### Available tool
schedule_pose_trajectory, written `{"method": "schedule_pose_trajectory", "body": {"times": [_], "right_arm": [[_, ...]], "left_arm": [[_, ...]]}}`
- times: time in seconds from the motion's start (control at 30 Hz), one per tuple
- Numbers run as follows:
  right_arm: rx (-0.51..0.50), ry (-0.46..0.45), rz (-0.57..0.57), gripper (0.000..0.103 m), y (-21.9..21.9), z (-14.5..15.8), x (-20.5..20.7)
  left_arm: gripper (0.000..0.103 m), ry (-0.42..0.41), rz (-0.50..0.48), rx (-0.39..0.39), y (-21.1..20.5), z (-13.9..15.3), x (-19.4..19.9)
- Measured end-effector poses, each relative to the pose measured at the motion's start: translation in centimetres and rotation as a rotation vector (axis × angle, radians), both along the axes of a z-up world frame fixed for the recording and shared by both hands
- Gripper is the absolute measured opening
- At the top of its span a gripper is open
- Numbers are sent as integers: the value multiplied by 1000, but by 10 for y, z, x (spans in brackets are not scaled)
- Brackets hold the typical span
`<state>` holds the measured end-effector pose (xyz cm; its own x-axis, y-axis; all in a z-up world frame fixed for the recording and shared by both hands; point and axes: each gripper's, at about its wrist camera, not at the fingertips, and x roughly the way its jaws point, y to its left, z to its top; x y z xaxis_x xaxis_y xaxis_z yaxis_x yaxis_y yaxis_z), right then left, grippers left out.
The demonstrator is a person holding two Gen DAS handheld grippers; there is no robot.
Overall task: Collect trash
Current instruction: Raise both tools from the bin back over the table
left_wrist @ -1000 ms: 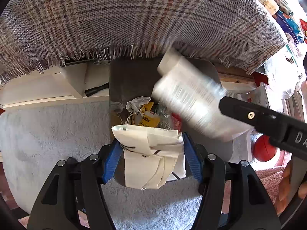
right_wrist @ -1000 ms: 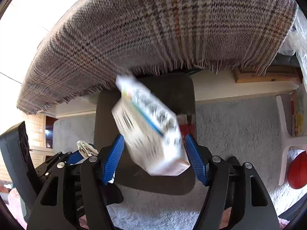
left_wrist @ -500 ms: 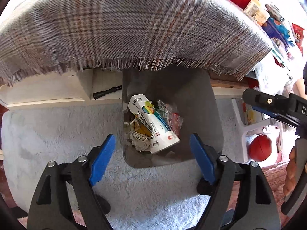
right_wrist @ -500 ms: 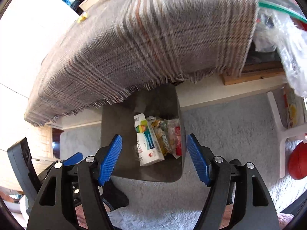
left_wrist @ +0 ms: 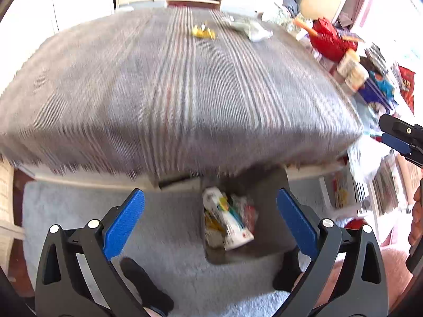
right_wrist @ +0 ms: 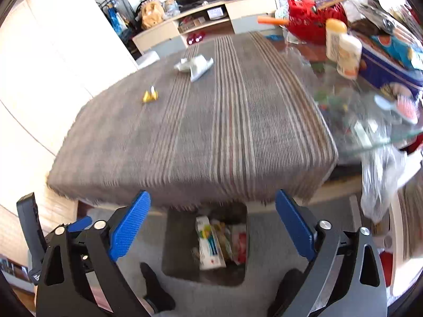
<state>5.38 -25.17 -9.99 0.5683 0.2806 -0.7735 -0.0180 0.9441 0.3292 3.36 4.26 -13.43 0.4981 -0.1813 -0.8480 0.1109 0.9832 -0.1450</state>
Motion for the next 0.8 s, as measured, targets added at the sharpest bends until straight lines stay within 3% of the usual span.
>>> {"method": "schedule_pose_trajectory", "body": {"times": [0.4, 0.53, 0.8], "right_arm": [[14, -37, -33, 98, 13, 29, 120], [21, -46, -42, 98, 16, 25, 168], [50, -35, -53, 98, 11, -4, 238]], "left_arm": [[95, -98, 34, 36, -4, 44, 121], [95, -98, 64, 18, -4, 39, 174], [94, -119, 75, 73, -10, 21, 245]]}}
